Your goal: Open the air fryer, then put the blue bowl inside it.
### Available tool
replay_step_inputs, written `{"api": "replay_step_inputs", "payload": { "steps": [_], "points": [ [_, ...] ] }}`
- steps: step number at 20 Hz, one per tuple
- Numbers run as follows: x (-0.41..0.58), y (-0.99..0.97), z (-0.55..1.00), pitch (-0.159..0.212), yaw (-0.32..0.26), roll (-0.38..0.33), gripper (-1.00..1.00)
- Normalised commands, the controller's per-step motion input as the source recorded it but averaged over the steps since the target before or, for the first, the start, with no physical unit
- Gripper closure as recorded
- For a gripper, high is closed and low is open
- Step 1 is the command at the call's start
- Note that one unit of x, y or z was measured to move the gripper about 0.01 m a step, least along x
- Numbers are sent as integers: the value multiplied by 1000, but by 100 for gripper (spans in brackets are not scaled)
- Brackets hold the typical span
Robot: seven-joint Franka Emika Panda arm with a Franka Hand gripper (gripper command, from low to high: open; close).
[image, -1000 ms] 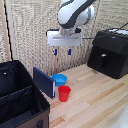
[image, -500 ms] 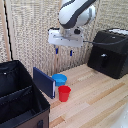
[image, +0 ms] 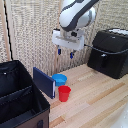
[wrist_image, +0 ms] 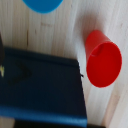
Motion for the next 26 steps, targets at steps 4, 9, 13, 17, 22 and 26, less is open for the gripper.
{"api": "replay_step_inputs", "payload": {
  "steps": [4,9,13,17,22,26],
  "points": [
    [0,0,-30,-19,-114,-375,-100],
    [-45,0,-88,-10,-15,-375,-100],
    [-3,0,-96,-19,10,-375,-100],
    [0,0,-98,-43,66,-375,-100],
    [0,-14,-94,-81,104,-375,-100],
    [-4,-123,-216,-76,149,-375,-100]
  ]
}}
